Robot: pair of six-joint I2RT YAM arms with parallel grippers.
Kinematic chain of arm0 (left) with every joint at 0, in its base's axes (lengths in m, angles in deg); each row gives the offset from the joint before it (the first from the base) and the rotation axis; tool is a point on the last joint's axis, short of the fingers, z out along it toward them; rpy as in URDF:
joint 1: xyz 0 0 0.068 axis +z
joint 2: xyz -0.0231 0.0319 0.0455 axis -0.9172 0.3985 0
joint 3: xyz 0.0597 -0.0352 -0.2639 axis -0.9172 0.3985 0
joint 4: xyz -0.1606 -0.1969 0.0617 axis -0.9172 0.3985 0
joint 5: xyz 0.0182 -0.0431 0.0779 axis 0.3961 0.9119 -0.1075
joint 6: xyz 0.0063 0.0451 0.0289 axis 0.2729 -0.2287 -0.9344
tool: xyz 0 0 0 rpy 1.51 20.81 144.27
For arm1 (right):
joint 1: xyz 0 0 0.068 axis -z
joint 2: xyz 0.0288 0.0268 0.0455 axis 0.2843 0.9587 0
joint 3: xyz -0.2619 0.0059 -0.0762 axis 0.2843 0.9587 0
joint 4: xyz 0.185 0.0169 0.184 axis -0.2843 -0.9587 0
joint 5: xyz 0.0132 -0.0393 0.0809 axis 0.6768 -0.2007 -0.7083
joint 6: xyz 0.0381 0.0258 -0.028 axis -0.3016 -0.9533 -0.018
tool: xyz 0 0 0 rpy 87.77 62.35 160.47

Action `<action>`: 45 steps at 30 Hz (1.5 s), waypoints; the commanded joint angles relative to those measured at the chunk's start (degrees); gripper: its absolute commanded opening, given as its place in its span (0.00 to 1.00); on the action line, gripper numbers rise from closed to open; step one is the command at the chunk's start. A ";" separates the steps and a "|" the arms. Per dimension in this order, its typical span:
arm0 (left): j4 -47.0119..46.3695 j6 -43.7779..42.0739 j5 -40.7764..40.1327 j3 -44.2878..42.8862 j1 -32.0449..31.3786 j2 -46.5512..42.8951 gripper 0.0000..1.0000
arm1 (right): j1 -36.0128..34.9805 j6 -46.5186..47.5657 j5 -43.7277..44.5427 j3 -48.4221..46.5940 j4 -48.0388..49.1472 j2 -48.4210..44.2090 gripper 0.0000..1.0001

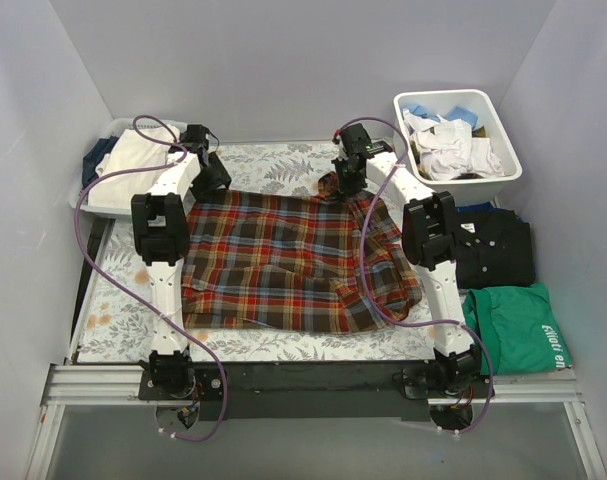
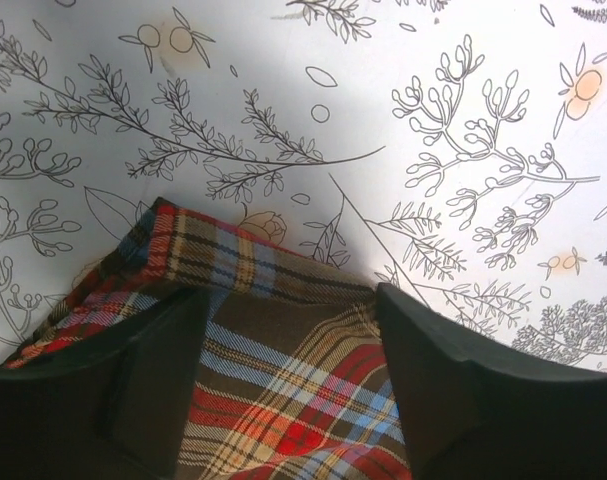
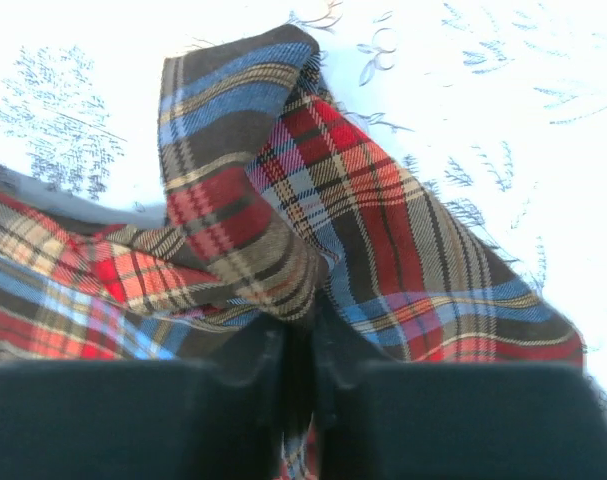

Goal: Fold and stack the long sleeve shirts
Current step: Fold the shirt

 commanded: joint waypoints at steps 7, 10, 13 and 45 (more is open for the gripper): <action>1.36 0.07 -4.84 -1.09 -0.28 -1.87 0.00 | 0.94 -1.97 5.13 0.82 1.66 -8.03 0.01; 1.97 0.07 -5.90 -1.35 -0.20 -3.54 0.00 | 1.64 -2.23 5.65 2.14 2.36 -11.19 0.01; 2.06 0.33 -6.60 -1.09 -0.20 -5.73 0.00 | 2.52 -2.32 4.95 4.51 3.85 -14.80 0.01; -0.84 4.29 -11.79 30.20 1.73 -35.35 0.00 | 3.93 0.58 -7.52 38.61 6.06 -40.64 0.01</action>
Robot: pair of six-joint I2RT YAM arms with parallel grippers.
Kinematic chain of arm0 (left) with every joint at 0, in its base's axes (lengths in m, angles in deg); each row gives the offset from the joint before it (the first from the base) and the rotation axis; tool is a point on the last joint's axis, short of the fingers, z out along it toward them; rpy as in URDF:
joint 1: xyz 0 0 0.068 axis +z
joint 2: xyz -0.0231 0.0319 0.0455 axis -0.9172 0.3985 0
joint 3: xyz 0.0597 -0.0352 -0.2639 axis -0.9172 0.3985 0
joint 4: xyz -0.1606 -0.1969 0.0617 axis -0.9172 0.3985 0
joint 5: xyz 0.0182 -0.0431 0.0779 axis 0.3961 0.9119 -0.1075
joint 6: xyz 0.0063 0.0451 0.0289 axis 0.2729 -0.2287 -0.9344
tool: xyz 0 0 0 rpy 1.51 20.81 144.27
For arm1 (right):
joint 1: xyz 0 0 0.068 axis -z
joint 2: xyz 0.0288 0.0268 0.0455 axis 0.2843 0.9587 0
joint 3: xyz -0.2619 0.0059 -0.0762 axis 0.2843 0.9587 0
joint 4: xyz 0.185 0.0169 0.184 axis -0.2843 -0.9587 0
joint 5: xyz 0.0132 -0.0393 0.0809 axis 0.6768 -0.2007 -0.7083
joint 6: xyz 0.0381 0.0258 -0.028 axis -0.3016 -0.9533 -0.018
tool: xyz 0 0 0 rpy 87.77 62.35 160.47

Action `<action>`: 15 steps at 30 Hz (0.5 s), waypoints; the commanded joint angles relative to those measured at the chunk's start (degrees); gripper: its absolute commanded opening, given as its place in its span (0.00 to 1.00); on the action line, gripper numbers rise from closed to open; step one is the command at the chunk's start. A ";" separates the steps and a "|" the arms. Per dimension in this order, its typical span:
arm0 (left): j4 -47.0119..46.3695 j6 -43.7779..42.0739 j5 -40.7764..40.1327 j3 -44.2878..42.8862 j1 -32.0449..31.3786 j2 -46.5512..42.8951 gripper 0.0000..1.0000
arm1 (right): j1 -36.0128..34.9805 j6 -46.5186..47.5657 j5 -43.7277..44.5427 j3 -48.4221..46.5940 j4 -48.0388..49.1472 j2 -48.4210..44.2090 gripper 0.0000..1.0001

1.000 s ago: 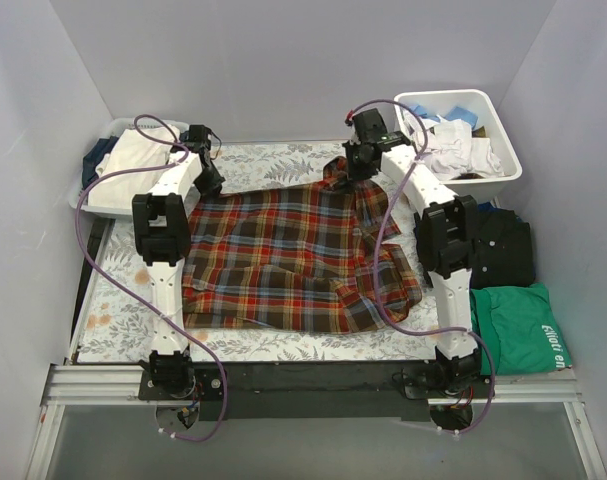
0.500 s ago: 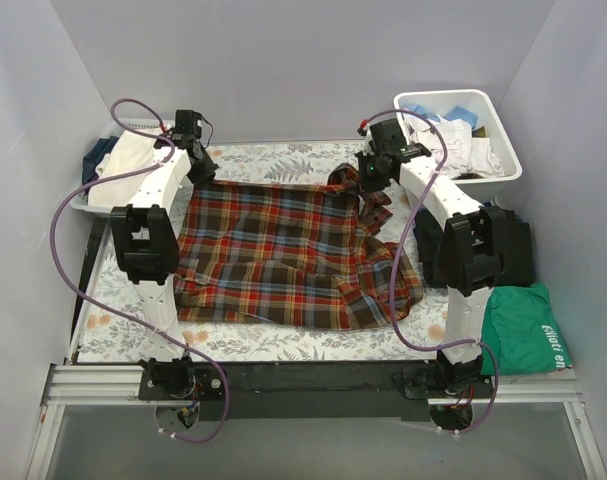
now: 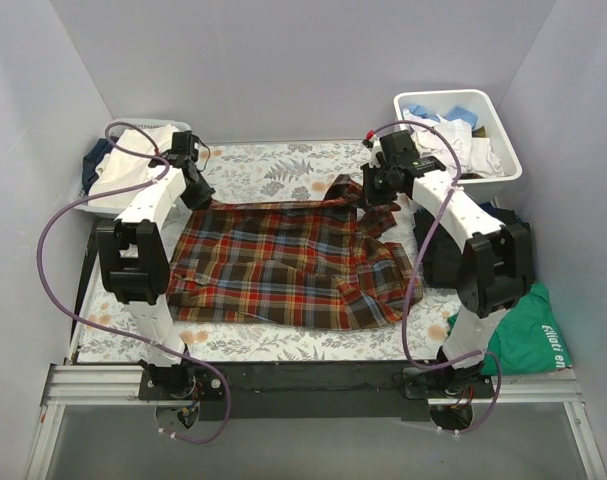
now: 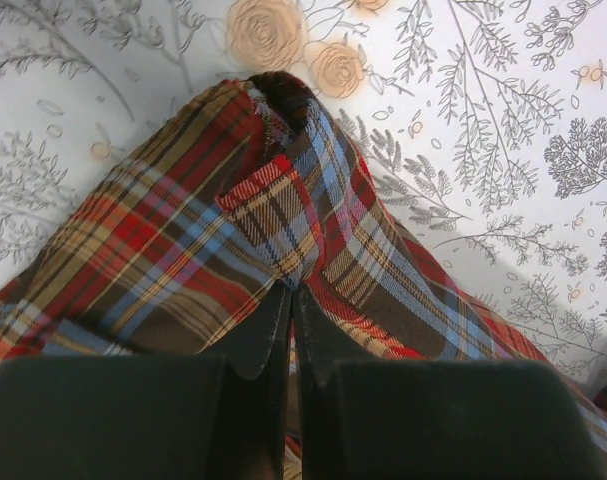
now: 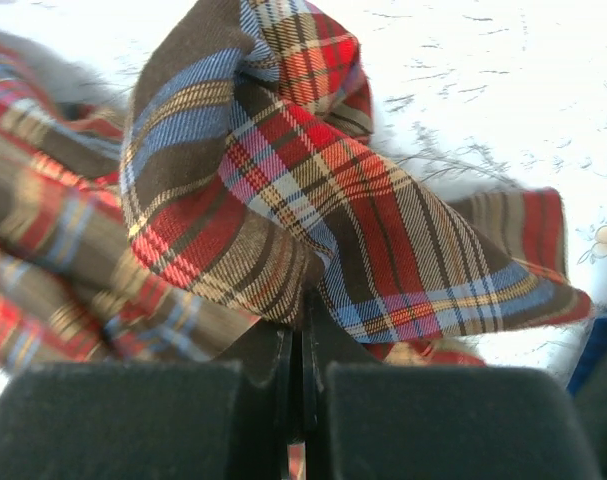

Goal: Fold and stack the long sleeve shirts
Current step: Fold the shirt

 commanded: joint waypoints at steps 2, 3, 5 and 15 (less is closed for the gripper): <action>-0.68 1.29 -8.22 3.88 3.07 -7.54 0.00 | -0.44 1.85 -3.05 4.72 -2.01 -7.06 0.01; -0.77 1.64 -8.58 4.42 3.07 -7.89 0.00 | -1.06 1.85 -3.58 5.60 -2.19 -8.02 0.01; -1.21 1.91 -9.11 6.25 5.26 -8.86 0.00 | -3.60 2.20 -3.59 7.97 -2.63 -8.82 0.01; -3.41 2.18 -9.20 12.50 6.41 -7.28 0.15 | -12.48 -0.87 -4.56 15.09 -3.86 -6.80 0.08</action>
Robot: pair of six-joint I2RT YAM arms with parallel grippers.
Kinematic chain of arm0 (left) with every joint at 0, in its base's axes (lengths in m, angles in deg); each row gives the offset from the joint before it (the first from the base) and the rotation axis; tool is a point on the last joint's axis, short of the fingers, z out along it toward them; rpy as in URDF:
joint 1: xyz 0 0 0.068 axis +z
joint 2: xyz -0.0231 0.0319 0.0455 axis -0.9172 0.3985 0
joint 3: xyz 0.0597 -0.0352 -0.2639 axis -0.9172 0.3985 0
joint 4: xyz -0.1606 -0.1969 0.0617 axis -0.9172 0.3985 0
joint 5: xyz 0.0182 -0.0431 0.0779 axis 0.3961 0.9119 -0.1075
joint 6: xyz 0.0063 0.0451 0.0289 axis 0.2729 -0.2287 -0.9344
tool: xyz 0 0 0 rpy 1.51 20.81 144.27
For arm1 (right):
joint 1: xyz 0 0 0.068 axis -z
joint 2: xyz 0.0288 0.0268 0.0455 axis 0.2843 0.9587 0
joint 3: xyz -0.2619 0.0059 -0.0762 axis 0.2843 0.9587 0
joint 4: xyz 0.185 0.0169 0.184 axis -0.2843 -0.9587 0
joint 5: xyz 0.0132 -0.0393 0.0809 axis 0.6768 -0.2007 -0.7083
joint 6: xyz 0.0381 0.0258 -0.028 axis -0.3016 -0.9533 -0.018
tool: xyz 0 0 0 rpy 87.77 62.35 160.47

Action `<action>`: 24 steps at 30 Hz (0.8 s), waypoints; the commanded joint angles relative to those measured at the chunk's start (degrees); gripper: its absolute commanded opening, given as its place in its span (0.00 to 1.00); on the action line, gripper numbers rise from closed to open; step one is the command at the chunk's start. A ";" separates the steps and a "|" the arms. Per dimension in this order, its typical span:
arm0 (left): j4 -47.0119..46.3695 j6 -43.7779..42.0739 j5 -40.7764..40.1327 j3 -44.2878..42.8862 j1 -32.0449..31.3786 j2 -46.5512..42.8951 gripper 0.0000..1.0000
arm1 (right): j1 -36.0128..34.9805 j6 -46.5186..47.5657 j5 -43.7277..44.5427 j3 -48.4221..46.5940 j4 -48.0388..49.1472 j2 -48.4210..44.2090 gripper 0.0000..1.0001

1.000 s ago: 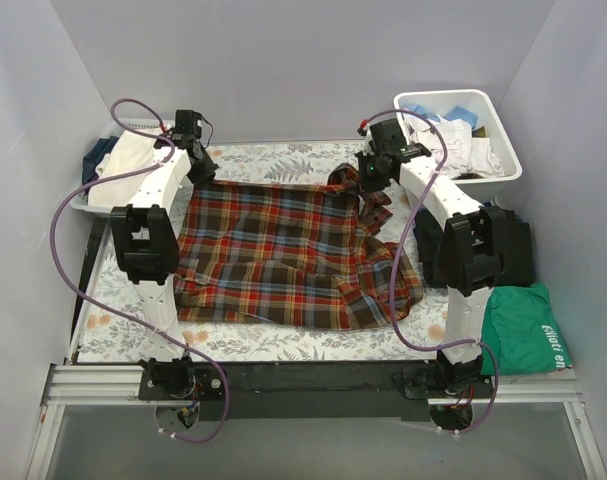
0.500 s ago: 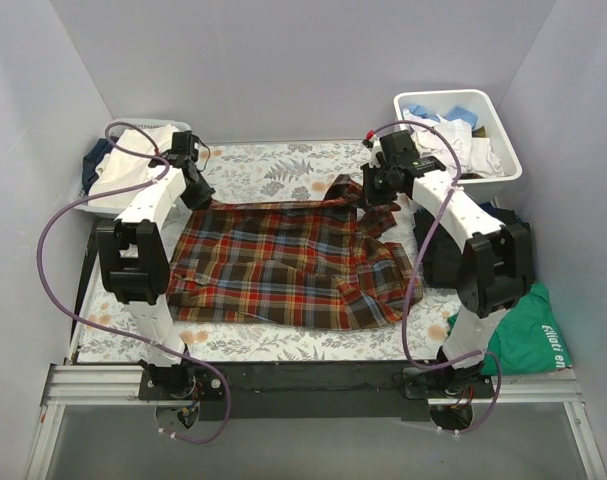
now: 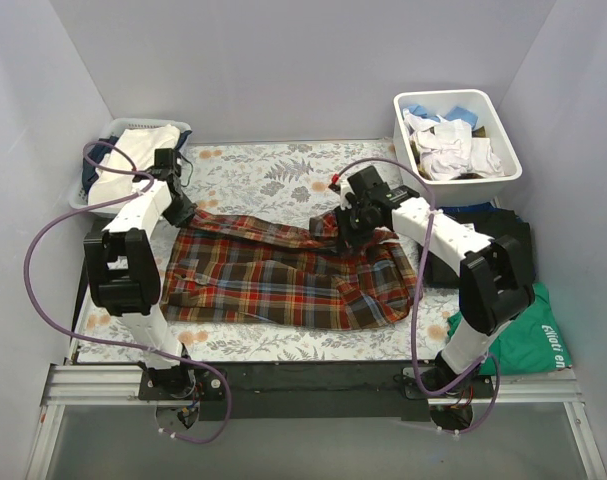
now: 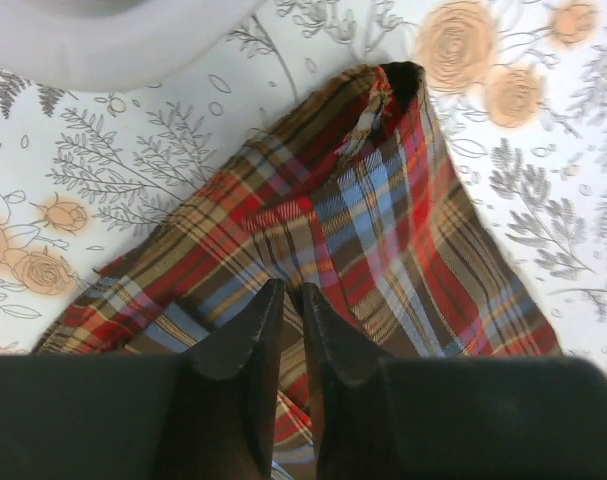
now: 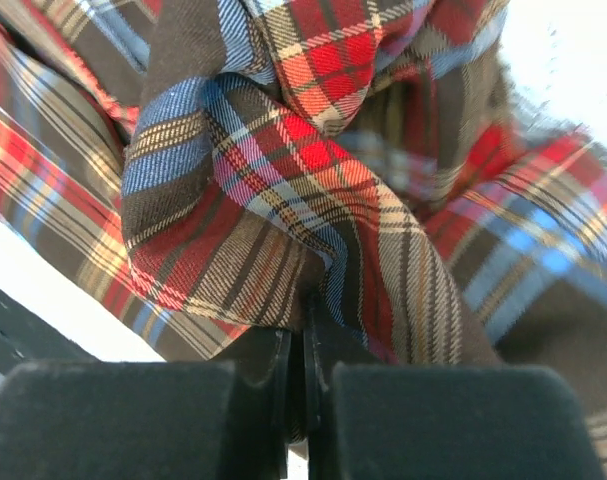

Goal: Fold and stack the long sleeve shirts
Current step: Fold the shirt

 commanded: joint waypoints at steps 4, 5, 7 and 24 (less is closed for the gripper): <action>-1.90 -0.71 -4.12 1.97 1.12 -0.54 0.37 | -2.66 -0.61 -0.93 3.54 -3.80 -1.16 0.34; -2.07 -0.80 -3.86 2.06 1.12 -0.98 0.43 | -2.75 -0.26 -1.28 3.98 -4.15 -1.95 0.40; -3.74 -1.06 -2.20 3.11 1.12 -3.25 0.54 | -2.66 0.18 -1.11 4.60 -4.59 -4.76 0.46; -12.35 -7.83 22.84 1.37 -19.94 -5.82 0.75 | 9.11 -4.74 8.20 9.35 -4.24 -14.88 0.69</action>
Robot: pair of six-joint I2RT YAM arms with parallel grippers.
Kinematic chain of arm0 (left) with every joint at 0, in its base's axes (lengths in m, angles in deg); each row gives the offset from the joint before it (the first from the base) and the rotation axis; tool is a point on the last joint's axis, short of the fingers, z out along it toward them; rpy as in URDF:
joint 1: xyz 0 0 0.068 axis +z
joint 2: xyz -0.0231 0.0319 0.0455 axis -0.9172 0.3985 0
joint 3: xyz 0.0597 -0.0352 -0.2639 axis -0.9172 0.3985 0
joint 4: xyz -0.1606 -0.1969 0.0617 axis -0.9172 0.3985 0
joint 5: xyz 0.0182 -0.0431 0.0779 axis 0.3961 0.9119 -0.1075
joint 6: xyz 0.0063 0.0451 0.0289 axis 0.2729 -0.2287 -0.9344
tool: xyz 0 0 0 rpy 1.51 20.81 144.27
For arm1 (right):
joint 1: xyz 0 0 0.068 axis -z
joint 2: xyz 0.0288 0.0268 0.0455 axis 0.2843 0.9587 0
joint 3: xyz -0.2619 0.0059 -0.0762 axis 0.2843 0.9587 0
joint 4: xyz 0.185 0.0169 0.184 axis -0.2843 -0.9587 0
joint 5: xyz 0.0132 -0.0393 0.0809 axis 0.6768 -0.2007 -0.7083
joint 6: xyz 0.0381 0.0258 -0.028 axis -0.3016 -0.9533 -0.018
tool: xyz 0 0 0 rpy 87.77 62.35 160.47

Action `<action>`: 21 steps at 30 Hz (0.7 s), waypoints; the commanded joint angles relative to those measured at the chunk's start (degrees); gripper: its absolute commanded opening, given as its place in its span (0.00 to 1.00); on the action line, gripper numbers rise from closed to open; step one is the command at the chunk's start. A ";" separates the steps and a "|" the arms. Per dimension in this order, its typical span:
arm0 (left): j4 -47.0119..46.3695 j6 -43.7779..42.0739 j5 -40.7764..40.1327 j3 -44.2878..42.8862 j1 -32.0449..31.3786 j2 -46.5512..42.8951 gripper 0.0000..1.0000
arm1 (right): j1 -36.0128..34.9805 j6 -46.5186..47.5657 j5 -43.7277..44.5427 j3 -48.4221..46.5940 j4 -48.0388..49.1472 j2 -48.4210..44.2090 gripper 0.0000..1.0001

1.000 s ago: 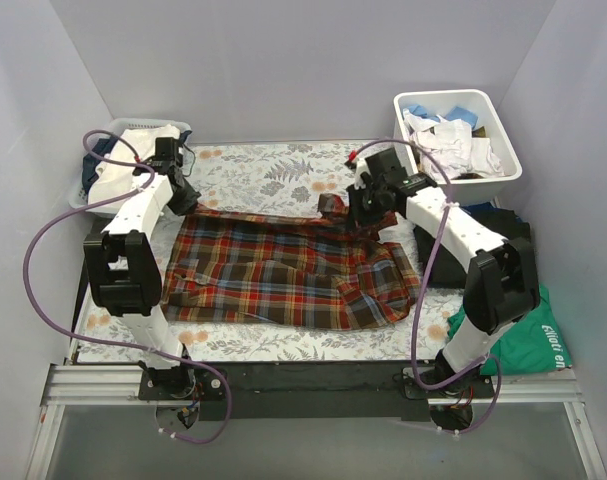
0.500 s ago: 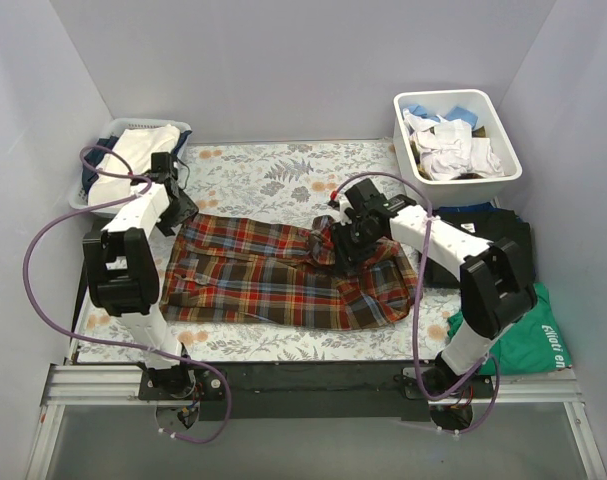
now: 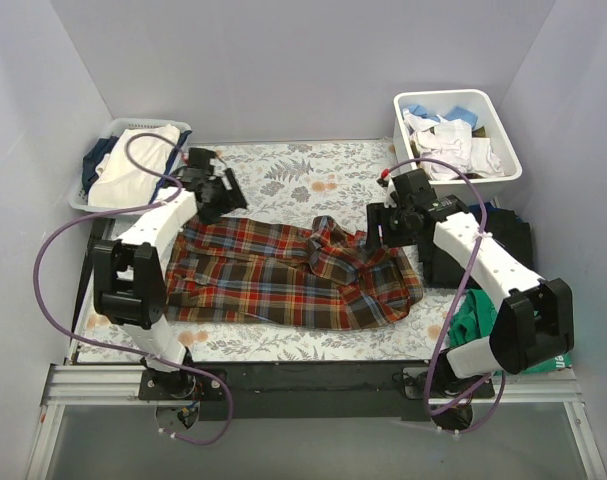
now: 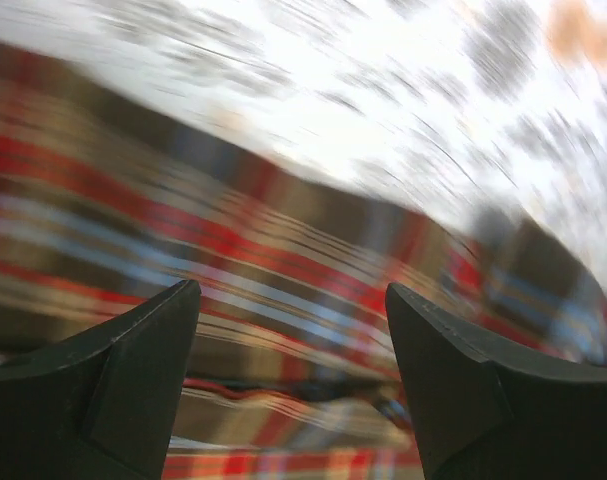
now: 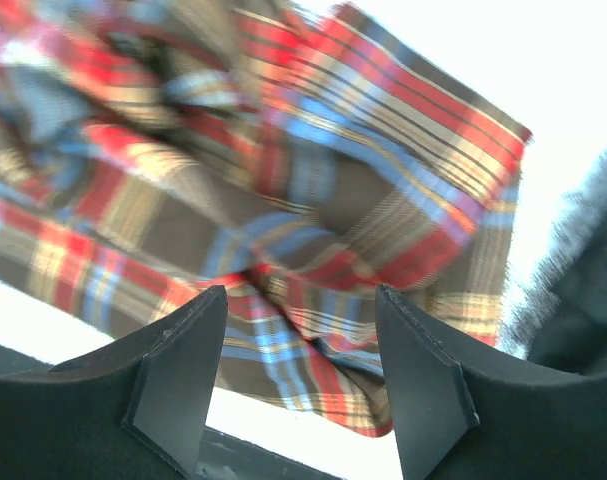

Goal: Fold and stack the long sleeve shirts
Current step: Fold the shirt

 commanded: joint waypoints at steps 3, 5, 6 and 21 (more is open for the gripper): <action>-3.33 -3.18 11.43 -6.44 -15.93 0.91 0.75 | 3.96 -2.88 2.44 -0.05 -0.28 1.76 0.68; -5.00 -4.58 14.08 -8.12 -18.94 1.89 0.75 | 6.16 -4.99 2.44 0.03 -0.37 2.02 0.67; -5.79 -5.37 15.56 -8.82 -21.82 3.11 0.76 | 9.30 -7.44 2.00 0.21 -0.46 2.11 0.66; -5.80 -18.82 9.78 -27.19 -41.35 20.87 0.84 | 23.31 -7.72 -7.39 -1.63 -1.60 2.99 0.64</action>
